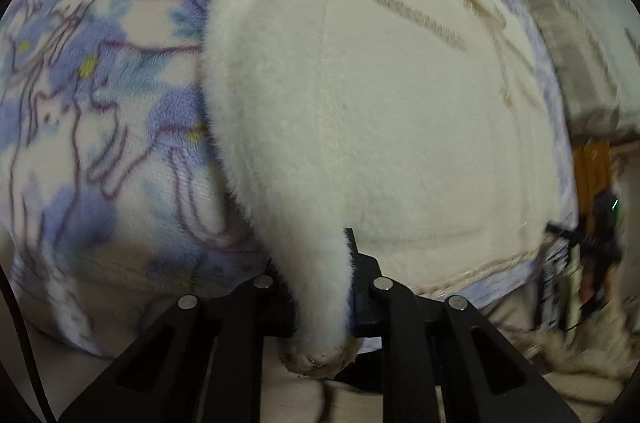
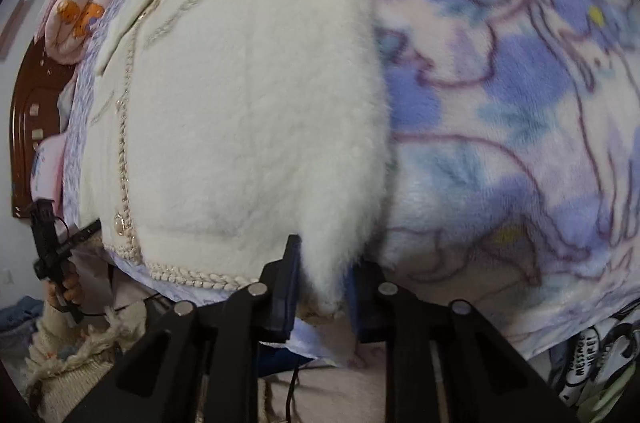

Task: Fold large clothes
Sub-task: 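Grasp the braided hem with the left gripper while the right gripper grasps it too, then lift the hem with both grippers and fold it toward the collar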

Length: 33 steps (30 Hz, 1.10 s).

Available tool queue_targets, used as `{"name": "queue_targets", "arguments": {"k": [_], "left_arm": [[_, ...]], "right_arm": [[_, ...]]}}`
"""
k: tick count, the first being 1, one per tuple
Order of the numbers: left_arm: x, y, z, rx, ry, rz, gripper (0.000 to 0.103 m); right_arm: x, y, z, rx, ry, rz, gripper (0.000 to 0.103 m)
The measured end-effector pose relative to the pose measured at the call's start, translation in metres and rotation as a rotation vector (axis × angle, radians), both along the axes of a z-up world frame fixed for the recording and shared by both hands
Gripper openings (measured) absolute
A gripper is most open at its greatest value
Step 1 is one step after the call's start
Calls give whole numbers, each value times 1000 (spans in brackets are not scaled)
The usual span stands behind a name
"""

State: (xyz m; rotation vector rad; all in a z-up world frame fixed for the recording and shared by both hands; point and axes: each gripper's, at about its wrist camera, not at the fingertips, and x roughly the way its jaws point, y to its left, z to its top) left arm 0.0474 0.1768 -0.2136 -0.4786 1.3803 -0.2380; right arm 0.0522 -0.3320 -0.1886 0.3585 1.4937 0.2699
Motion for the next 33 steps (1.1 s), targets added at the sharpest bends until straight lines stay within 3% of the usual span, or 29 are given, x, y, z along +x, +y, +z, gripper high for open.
{"name": "queue_targets", "arguments": {"k": [5, 9, 14, 18, 22, 27, 29, 33], "left_arm": [[-3, -7, 25, -137, -55, 76, 12], [11, -8, 51, -300, -109, 177, 12], [52, -2, 97, -388, -205, 285, 12], [98, 11, 130, -357, -278, 361, 12], [142, 46, 142, -312, -276, 428, 12], [212, 58, 143, -214, -253, 474, 12], [241, 61, 139, -204, -239, 476, 12], [297, 56, 116, -103, -191, 465, 12]], "right_arm": [[4, 13, 34, 117, -107, 14, 17], [13, 20, 60, 216, -187, 1, 17], [40, 16, 93, 328, -290, -82, 17], [75, -1, 116, 403, -371, -206, 16], [122, -24, 126, 423, -412, -352, 16], [196, -53, 118, 386, -398, -470, 16], [227, -56, 112, 392, -388, -482, 15], [288, -39, 95, 290, -360, -476, 14]]}}
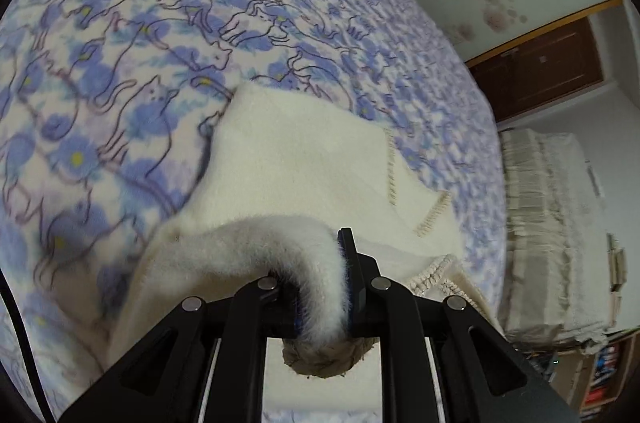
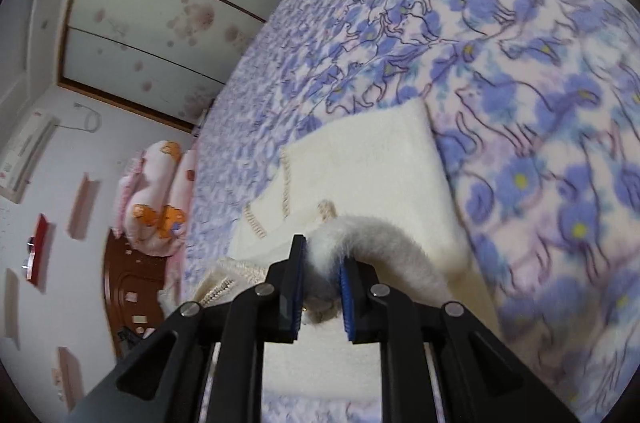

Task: Fold large clothes
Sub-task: 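Lift the hem with both grippers and fold it toward the collar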

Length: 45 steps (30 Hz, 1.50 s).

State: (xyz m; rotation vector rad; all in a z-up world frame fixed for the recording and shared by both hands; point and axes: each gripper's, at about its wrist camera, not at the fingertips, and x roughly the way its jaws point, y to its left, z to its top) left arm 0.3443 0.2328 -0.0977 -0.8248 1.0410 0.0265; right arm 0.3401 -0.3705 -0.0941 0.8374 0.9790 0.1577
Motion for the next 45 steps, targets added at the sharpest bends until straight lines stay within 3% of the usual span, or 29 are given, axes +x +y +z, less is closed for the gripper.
{"name": "queue_targets", "arguments": {"k": [3, 8, 11, 14, 15, 16, 17, 18, 19, 20, 25, 28, 30, 33, 35, 40, 45], "left_arm": [[35, 1, -19, 13, 52, 17, 12], [84, 10, -38, -29, 54, -9, 14], [106, 13, -61, -48, 160, -28, 17], [115, 16, -69, -67, 186, -70, 20], [116, 16, -67, -82, 181, -88, 26], [116, 17, -65, -108, 170, -105, 36], [117, 18, -64, -136, 158, -115, 44], [117, 19, -59, -173, 140, -122, 63], [118, 19, -54, -188, 120, -127, 83], [117, 18, -46, -182, 92, -129, 88], [116, 7, -14, 56, 43, -163, 91], [116, 0, -13, 232, 40, -193, 91], [117, -2, -20, 306, 53, -222, 91], [120, 0, -37, 343, 77, -257, 90], [121, 3, -50, 372, 89, -283, 90], [130, 1, -70, 427, 63, -345, 89], [140, -6, -78, 488, 14, -394, 89]], "right_arm": [[35, 5, -14, -10, 25, -25, 14], [83, 0, -34, -24, 45, -66, 14], [104, 2, -54, -31, 144, -35, 17], [109, 1, -58, -10, 125, -3, 30], [109, -1, -58, 19, 109, 10, 41], [107, -3, -57, 42, 91, 15, 62], [105, -6, -55, 55, 71, 11, 72], [104, -9, -52, 72, 49, 8, 87], [102, -9, -50, 87, 35, 12, 89], [102, -9, -48, 91, 30, 15, 89], [102, 1, -32, -53, 0, 46, 89], [106, 10, -28, -170, -12, 74, 89], [110, 18, -29, -280, -10, 107, 89], [118, 26, -38, -409, -8, 170, 87], [123, 30, -47, -459, 2, 208, 80], [136, 33, -72, -477, 41, 277, 76], [145, 39, -82, -512, 13, 308, 73]]}}
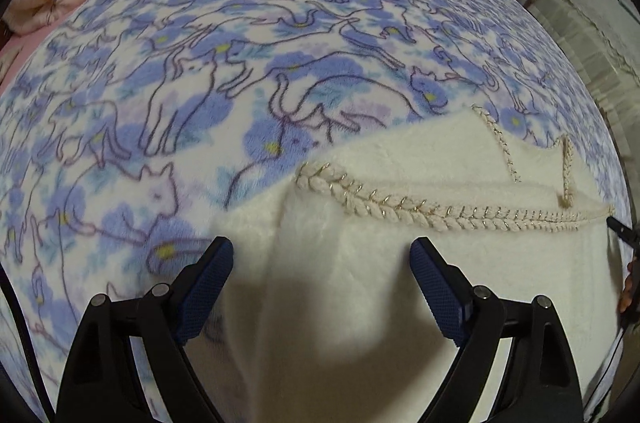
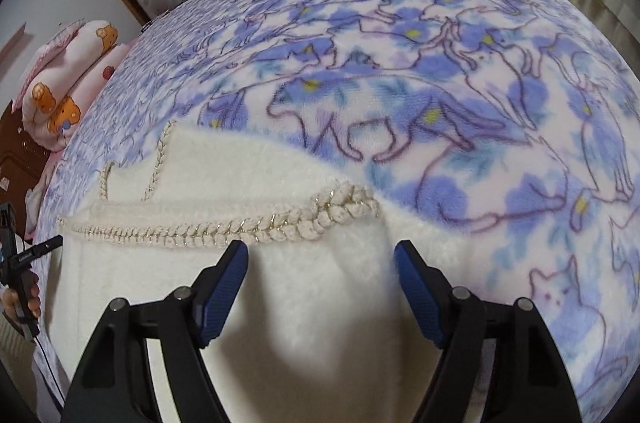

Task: Fold large clothes
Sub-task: 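Lift the hem with both grippers and fold it toward the collar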

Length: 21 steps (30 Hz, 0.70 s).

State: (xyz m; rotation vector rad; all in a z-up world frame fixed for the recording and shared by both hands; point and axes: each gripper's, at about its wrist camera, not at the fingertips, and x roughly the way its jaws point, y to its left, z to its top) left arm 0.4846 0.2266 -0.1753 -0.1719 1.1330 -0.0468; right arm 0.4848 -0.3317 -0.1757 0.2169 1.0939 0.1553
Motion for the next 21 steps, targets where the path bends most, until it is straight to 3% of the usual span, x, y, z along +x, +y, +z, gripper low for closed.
{"name": "queue_targets", "arguments": {"k": [2, 3, 4, 6, 7, 9, 12, 21], "left_arm": [[3, -4, -1, 9, -15, -31, 84], [5, -7, -1, 3, -20, -48, 65], [7, -10, -3, -26, -21, -74, 40], [6, -18, -2, 7, -35, -69, 27], [4, -23, -1, 41, -46, -74, 10], [-1, -32, 1, 117, -63, -76, 8], [-9, -33, 13, 160, -94, -21, 7], [-21, -17, 91, 129, -255, 103, 6]], "right_arm": [[5, 3, -4, 16, 6, 15, 61], [6, 4, -6, 20, 3, 17, 53], [6, 6, -6, 12, -3, 17, 40], [3, 12, -4, -32, -24, 24, 26], [0, 16, -2, -64, -43, 20, 19], [-8, 22, 4, -122, -87, 6, 15], [-25, 32, 18, -206, -176, -15, 13], [-37, 22, 81, -177, -345, -122, 12]]}}
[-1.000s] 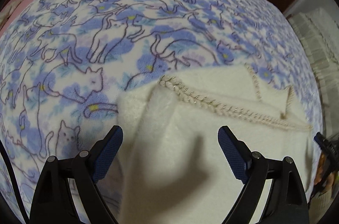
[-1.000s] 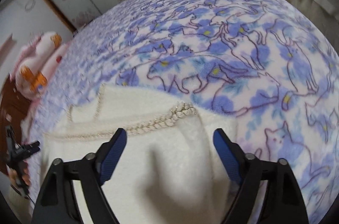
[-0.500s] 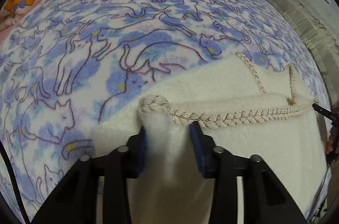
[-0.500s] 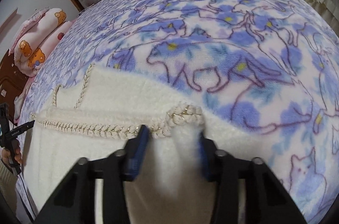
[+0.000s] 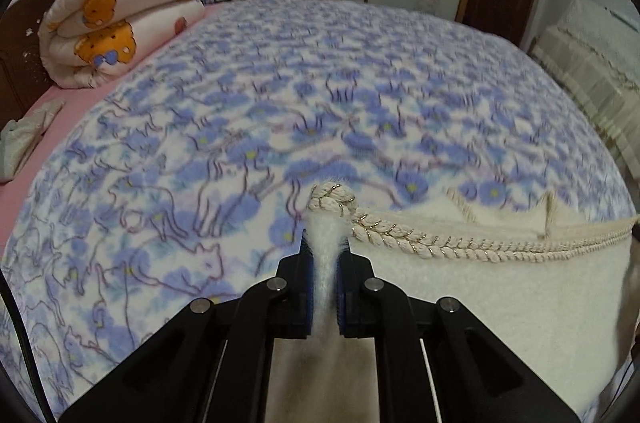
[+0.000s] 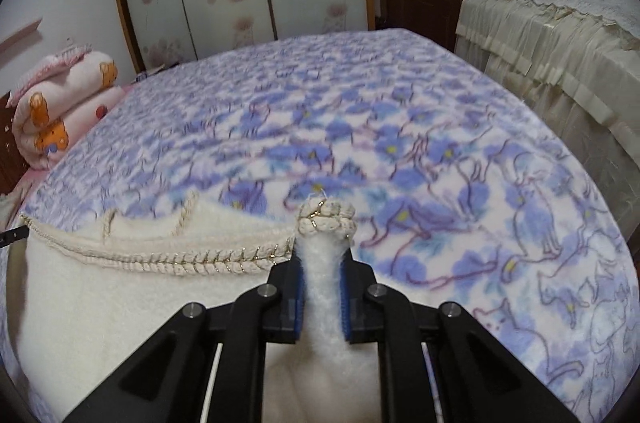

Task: Fold large clothes
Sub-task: 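Lift the hem with both grippers and fold it toward the collar, then release the hem with both grippers and lay the fold flat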

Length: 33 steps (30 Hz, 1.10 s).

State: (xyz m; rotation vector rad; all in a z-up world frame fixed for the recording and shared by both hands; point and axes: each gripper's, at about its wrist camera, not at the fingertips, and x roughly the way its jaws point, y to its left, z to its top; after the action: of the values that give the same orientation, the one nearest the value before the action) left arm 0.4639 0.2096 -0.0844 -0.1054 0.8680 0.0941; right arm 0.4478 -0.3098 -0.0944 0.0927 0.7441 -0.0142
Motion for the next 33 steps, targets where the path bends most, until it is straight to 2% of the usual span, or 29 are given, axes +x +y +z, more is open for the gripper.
{"name": "queue_targets", "arguments": {"k": [4, 9, 13, 18, 21, 23, 24, 25, 27, 30, 33], "left_arm": [[16, -2, 10, 6, -21, 36, 6], [43, -6, -11, 26, -8, 81, 6], [66, -6, -40, 51, 19, 91, 6], [78, -10, -99, 86, 109, 71, 7], [76, -5, -111, 43, 98, 78, 8], [76, 2, -112, 0, 103, 87, 14], [76, 6, -111, -17, 110, 95, 23], [74, 11, -110, -25, 117, 110, 37], [67, 21, -103, -50, 131, 162, 52], [50, 25, -86, -56, 98, 196, 53], [27, 4, -66, -31, 40, 160, 53]], "right_arm": [[17, -2, 7, 20, -6, -36, 8], [49, 8, -11, -23, 25, -55, 8], [70, 6, -36, -36, 63, -89, 8], [79, 2, -81, -34, 153, -111, 8], [81, -4, -87, 8, 167, -111, 9], [82, -8, -89, 24, 188, -124, 12], [83, -10, -89, 35, 200, -127, 17], [81, -13, -87, 53, 210, -134, 20], [74, -20, -76, 92, 204, -167, 23], [57, -17, -54, 92, 133, -182, 23], [44, 20, -37, 60, 110, -73, 23]]}}
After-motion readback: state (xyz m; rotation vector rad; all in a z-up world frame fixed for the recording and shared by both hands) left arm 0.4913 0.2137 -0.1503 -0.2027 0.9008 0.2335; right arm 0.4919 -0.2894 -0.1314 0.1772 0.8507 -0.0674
